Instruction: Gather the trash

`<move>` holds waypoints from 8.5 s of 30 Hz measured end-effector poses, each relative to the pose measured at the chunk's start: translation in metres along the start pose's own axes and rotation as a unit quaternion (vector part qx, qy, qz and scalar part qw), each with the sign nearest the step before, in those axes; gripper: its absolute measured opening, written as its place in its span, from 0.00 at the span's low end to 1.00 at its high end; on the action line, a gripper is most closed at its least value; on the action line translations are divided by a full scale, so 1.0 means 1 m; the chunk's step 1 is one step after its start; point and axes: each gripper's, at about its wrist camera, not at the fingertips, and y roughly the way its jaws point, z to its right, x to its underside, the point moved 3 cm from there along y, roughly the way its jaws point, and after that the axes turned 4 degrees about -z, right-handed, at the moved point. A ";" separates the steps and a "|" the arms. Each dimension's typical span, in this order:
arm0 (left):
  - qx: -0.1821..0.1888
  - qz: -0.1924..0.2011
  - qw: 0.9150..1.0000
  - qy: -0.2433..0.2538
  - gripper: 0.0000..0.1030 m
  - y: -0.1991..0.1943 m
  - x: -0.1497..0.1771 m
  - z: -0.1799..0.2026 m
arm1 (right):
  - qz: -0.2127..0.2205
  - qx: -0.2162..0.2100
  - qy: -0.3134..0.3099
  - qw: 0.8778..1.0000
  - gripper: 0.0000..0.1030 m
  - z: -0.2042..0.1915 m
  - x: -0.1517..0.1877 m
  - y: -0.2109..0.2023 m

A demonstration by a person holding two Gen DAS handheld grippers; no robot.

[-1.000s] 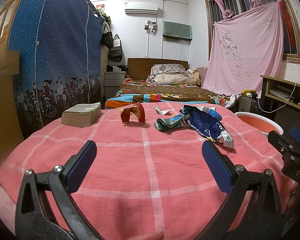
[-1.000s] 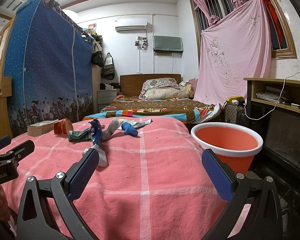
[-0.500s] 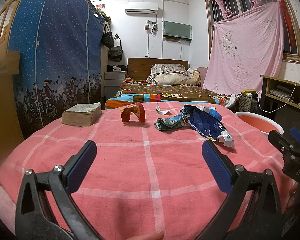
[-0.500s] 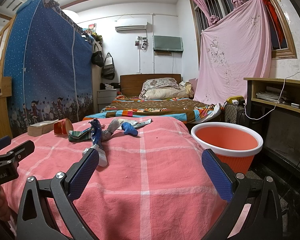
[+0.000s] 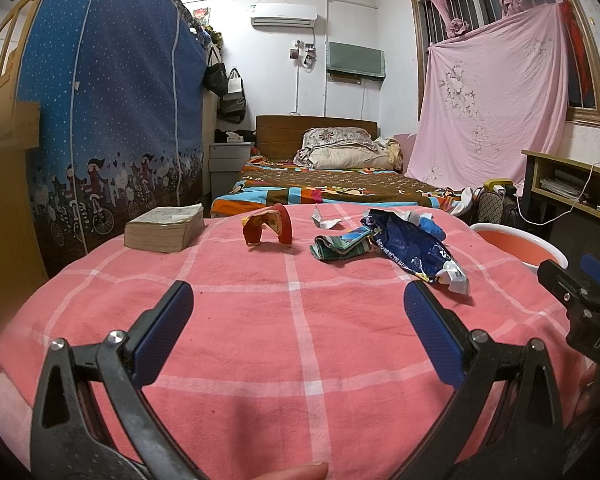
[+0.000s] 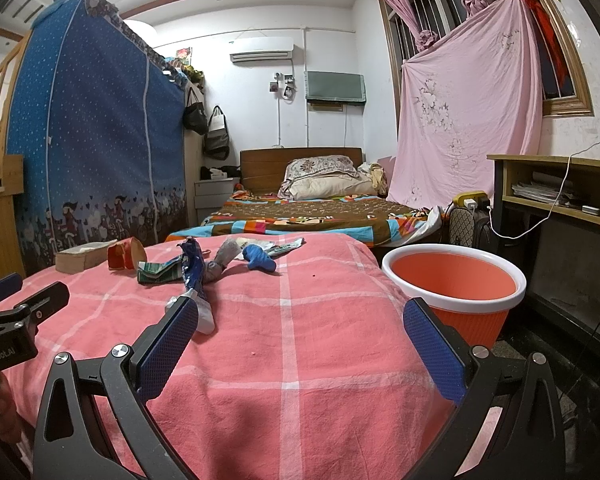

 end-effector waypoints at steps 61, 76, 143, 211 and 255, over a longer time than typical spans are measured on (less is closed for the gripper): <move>0.050 -0.194 0.979 -0.026 0.29 0.160 -0.070 -0.037 | -0.266 -0.151 -0.054 0.951 0.29 -0.078 -0.047 0.143; 0.059 -0.176 0.982 -0.036 0.12 0.136 -0.066 -0.033 | -0.235 -0.203 -0.031 0.950 0.04 -0.076 -0.053 0.135; 0.247 0.054 0.964 0.085 0.11 0.081 -0.136 0.165 | 0.037 0.008 0.040 0.998 0.13 0.104 -0.135 0.075; 0.070 0.041 0.996 -0.025 0.85 0.090 -0.127 0.072 | 0.114 0.022 0.049 0.992 1.00 0.072 -0.121 0.054; 0.075 -0.205 0.976 -0.011 0.61 0.146 -0.047 0.025 | -0.237 -0.126 -0.046 0.962 0.57 -0.012 -0.065 0.176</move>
